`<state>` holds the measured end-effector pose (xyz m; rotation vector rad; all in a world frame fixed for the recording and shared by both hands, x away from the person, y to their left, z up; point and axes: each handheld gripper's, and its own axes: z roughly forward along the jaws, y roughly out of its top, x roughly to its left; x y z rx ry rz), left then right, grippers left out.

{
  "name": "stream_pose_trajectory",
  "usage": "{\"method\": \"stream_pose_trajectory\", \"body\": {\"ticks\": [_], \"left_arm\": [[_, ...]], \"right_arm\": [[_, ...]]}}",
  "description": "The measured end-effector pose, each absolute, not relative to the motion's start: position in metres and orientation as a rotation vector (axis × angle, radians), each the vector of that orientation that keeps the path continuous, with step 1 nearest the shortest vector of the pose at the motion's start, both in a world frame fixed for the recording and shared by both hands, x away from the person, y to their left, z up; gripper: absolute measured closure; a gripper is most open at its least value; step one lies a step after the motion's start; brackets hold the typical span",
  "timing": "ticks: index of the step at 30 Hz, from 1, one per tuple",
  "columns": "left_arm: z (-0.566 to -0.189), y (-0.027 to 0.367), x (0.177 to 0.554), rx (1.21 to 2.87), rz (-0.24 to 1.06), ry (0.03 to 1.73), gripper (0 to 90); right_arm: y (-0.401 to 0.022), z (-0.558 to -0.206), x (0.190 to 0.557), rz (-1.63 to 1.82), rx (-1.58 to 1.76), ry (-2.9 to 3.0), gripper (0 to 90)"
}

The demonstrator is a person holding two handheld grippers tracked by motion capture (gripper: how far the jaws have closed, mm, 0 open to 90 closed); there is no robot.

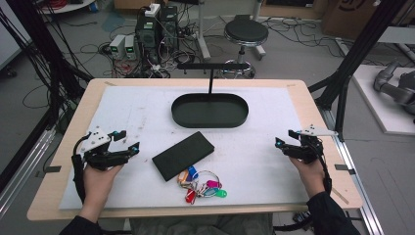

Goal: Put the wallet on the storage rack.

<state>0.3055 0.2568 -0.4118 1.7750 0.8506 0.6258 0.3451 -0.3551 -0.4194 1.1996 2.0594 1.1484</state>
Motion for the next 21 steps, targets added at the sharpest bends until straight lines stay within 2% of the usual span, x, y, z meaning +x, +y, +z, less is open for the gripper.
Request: {"method": "stream_pose_trajectory", "body": {"ticks": [21], "left_arm": [[-0.4212,0.2508,0.3060,1.758,0.521,0.953,33.6]], "right_arm": [[-0.3564,-0.4184,0.3462,1.134,1.201,2.033,34.1]]}}
